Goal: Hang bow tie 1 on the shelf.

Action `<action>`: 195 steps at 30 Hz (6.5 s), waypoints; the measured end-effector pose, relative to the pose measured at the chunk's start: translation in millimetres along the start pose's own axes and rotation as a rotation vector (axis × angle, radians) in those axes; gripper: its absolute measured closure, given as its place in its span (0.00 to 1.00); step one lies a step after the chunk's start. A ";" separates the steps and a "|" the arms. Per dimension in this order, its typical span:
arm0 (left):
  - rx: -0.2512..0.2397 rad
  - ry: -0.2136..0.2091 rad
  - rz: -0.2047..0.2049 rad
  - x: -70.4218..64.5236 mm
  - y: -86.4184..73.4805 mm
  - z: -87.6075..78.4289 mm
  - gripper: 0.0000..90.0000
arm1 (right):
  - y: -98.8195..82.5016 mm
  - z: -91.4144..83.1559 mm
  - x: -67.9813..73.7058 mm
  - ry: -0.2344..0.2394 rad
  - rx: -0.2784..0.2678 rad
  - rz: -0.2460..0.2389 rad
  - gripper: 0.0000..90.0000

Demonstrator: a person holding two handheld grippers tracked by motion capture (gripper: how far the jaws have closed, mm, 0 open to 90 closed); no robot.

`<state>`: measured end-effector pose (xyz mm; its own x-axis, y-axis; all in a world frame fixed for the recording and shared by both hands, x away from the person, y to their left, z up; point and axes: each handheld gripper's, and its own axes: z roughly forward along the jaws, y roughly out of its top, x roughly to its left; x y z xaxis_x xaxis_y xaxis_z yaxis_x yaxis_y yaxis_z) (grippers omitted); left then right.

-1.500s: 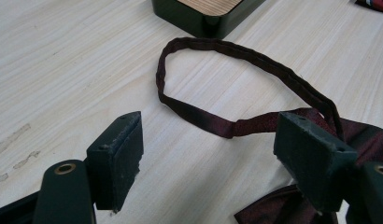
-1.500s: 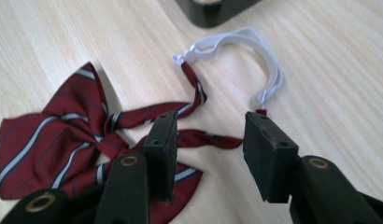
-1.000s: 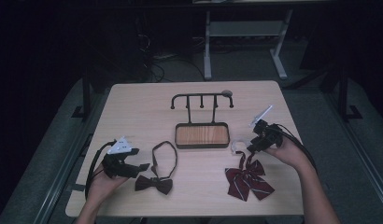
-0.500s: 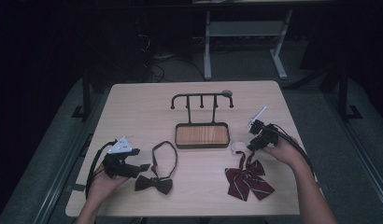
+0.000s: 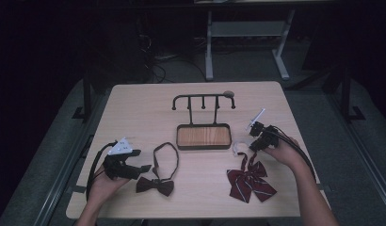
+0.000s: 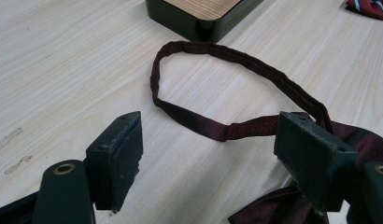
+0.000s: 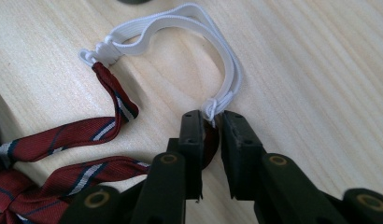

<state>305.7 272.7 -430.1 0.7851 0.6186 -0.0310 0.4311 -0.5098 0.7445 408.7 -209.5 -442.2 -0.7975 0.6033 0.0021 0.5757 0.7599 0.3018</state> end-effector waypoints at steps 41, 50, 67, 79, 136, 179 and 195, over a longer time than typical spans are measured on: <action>-0.053 -0.015 -0.020 -2.5 1.2 -4.0 0.26 | -7.9 -60.7 20.5 0.205 -0.092 -0.104 0.96; -0.046 -0.018 -0.021 -2.9 0.9 -2.9 0.26 | -2.1 -82.4 32.6 0.203 -0.095 -0.158 0.96; -0.042 -0.017 -0.016 -2.0 0.6 -2.9 0.26 | 11.1 -116.0 42.0 0.178 -0.124 -0.219 0.96; -0.049 -0.017 -0.023 -2.3 0.4 -2.8 0.26 | 19.5 -132.3 44.7 0.159 -0.134 -0.241 0.96; -0.052 -0.026 -0.031 0.1 -1.2 -3.3 0.25 | 78.5 -174.4 12.7 0.089 -0.160 -0.200 0.96; -0.048 -0.034 -0.029 -0.5 -0.9 -3.1 0.25 | 91.2 -143.9 -21.1 0.110 -0.157 -0.111 0.96; -0.054 -0.035 -0.035 -1.4 -0.6 -3.3 0.25 | 90.9 -137.9 -21.8 0.119 -0.154 -0.100 0.89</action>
<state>302.9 274.1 -428.3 0.7854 0.6137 -0.0808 0.4350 -0.4543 0.7774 453.6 -186.9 -283.3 -0.8701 0.4873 0.0742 0.4656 0.7631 0.4483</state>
